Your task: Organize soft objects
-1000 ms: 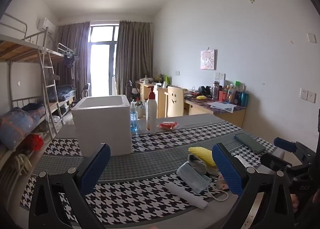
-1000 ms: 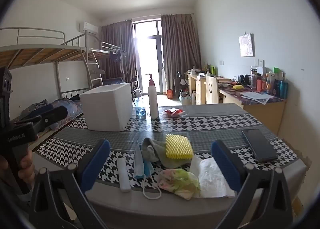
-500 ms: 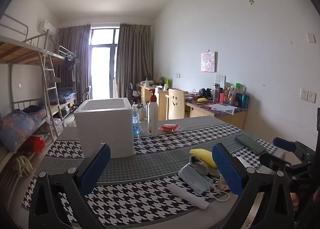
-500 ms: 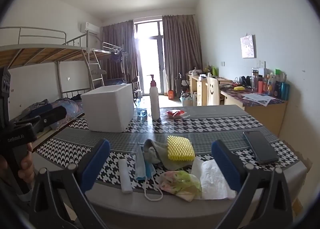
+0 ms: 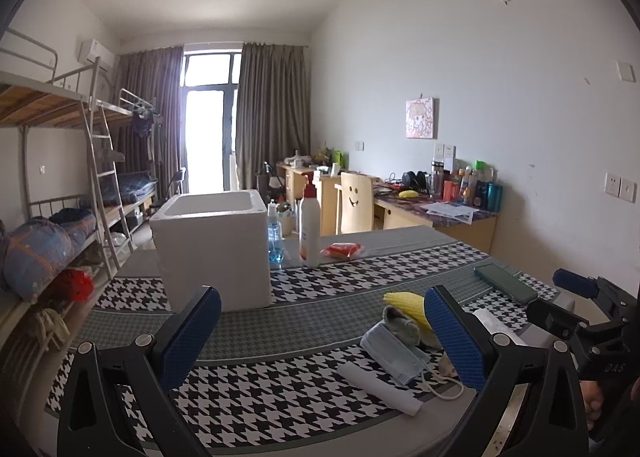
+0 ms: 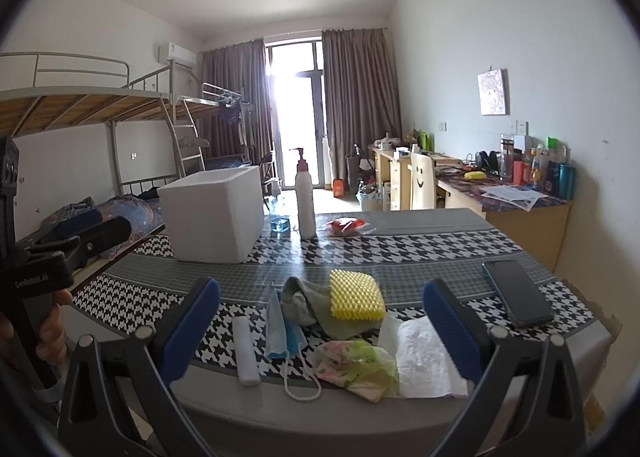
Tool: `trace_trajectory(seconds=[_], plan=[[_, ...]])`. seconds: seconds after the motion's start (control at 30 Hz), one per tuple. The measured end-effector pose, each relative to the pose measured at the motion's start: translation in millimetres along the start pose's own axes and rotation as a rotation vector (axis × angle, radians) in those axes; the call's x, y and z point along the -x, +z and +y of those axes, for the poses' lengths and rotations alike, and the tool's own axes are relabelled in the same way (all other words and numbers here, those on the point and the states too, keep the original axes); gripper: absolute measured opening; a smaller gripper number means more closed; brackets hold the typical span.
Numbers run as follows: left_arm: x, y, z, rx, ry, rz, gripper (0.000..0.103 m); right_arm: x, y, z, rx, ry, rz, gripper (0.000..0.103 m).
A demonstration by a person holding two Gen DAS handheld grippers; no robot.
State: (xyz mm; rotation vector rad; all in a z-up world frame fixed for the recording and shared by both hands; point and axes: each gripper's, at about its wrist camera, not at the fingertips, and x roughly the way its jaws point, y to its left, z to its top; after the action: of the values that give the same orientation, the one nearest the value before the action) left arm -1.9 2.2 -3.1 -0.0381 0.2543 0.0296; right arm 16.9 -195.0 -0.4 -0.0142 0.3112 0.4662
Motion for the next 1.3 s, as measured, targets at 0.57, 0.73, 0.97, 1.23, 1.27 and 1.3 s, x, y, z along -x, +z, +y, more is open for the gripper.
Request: trace_trajectory(seconds=[0.57, 0.73, 0.97, 1.23, 1.27, 1.3], plan=[[-1, 0, -4, -0.02, -0.012, 0.014, 0.102, -3, -1, -5, -0.015, -0.016, 0.01, 0.102], [-3, 1, -4, -0.015, -0.01, 0.027, 0.102, -2, -1, -5, -0.015, -0.017, 0.006, 0.102], [-5, 0, -5, -0.009, -0.015, 0.031, 0.102, -2, -1, -8, -0.023, -0.018, 0.008, 0.102], [-11, -2, -7, -0.013, -0.025, 0.055, 0.102, -4, -1, -8, -0.023, -0.016, 0.012, 0.102], [-13, -2, -7, -0.015, -0.027, 0.061, 0.102, -4, -1, -8, -0.022, -0.018, 0.014, 0.102], [-14, -3, -8, -0.018, -0.029, 0.068, 0.102, -5, -1, -9, -0.023, -0.021, 0.015, 0.102]])
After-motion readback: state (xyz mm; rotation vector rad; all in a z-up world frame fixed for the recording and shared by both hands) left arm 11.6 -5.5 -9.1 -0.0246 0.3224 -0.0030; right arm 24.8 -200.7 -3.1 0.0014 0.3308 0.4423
